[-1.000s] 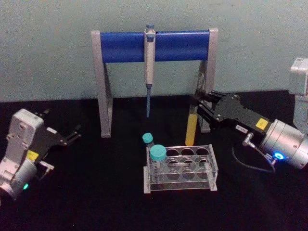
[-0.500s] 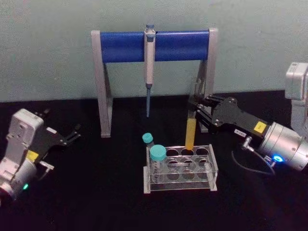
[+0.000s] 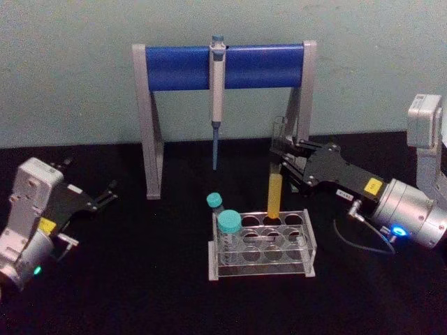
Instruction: Pick up the test tube from the test tube rack, shake it, then place it back into the test tube rack.
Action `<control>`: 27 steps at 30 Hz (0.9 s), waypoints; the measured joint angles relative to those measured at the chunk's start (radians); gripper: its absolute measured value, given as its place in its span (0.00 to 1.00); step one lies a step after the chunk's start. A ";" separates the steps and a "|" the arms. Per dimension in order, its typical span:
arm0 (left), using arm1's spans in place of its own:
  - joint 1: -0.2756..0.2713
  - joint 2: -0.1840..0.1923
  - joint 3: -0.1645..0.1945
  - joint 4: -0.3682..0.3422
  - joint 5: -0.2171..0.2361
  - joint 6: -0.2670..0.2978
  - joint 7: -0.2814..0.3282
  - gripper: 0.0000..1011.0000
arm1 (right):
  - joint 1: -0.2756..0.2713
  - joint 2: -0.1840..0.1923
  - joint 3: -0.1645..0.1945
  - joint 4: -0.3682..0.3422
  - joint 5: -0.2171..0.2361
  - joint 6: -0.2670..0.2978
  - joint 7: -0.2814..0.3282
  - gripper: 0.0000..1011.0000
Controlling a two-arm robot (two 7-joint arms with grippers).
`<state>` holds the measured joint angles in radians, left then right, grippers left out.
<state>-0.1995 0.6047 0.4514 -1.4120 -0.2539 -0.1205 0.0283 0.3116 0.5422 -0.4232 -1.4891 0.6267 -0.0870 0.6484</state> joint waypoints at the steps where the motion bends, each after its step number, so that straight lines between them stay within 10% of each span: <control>1: 0.000 0.000 0.000 0.000 0.000 0.000 0.000 0.99 | 0.000 -0.001 -0.001 0.002 -0.002 -0.002 0.000 0.22; 27: 0.000 0.000 0.000 0.000 0.000 0.000 0.000 0.99 | 0.007 -0.031 -0.007 0.073 -0.042 -0.041 0.013 0.22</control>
<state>-0.1995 0.6047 0.4514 -1.4120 -0.2539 -0.1205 0.0283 0.3187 0.5111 -0.4302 -1.4156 0.5848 -0.1280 0.6615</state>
